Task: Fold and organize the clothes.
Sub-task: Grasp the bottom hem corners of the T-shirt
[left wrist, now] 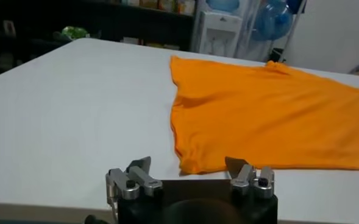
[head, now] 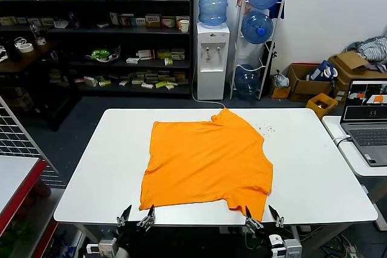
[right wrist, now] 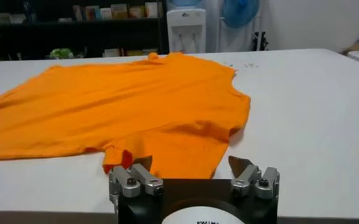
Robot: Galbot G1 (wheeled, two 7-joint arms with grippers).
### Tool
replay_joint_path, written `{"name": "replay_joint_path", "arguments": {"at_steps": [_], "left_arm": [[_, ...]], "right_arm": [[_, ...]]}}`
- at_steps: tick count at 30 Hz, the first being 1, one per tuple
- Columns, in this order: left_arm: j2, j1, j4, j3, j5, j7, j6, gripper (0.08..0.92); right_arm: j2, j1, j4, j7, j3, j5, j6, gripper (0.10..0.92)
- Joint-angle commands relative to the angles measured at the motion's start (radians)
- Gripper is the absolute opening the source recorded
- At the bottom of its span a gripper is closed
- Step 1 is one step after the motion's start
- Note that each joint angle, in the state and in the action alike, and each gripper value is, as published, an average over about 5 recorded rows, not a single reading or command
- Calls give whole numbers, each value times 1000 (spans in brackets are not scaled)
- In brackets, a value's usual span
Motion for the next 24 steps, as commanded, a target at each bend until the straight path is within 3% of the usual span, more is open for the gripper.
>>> {"name": "replay_joint_path", "arguments": {"at_steps": [1,17,24], "left_arm": [[-4,-45,46,22,11,-5,15,727],[-15,-30,36,36,39,-8,-23,268],[0,11,-20,28,38,-22,-34,102]], "right_arm": [[5,45,-47,5,-11,1,-26,620],[-1,-28,18,23,-7,-8,27,163],[-25,-94,121,60,-13,46,55,125]]}}
